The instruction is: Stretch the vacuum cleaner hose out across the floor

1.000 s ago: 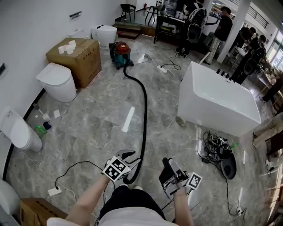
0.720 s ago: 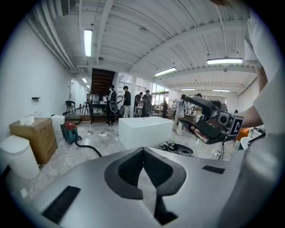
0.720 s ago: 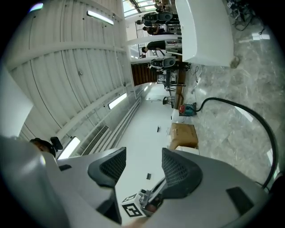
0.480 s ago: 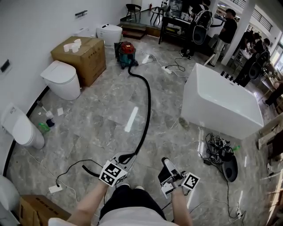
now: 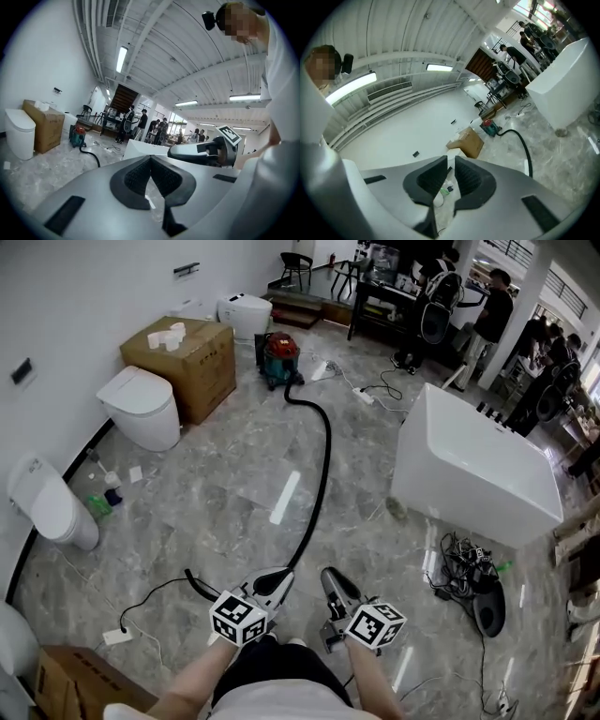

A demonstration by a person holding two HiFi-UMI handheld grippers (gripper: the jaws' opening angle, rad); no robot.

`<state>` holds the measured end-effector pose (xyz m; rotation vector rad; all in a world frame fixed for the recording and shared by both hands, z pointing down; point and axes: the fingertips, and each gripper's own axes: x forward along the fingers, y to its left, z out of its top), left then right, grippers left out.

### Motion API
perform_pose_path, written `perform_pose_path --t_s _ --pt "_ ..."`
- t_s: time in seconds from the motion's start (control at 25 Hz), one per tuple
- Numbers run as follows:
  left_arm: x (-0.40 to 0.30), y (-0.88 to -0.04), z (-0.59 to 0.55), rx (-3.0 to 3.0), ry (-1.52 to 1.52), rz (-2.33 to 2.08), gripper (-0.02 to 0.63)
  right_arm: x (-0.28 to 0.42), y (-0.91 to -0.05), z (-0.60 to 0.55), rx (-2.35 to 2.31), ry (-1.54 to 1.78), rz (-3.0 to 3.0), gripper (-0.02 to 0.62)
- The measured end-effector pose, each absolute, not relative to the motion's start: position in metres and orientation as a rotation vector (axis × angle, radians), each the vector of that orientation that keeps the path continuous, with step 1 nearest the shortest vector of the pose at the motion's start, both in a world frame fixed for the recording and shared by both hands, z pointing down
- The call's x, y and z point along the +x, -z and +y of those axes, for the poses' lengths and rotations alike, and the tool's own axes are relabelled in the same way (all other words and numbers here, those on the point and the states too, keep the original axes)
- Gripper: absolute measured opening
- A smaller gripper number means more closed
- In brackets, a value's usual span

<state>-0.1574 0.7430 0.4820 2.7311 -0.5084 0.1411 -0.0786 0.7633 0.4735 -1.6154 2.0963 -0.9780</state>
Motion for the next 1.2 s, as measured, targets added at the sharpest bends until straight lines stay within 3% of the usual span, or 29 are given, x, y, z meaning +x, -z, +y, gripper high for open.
perform_pose_path --t_s 0.2,1.2 --pt "-0.159 -0.476 0.743 2.712 -0.115 -0.542 0.008 -0.087 -0.467 0.757 -1.718 0.875 2.192 0.015" --pt "-0.169 -0.481 0.747 2.724 -0.157 -0.577 0.008 -0.113 -0.455 0.753 -1.887 0.582 2.397 0.015"
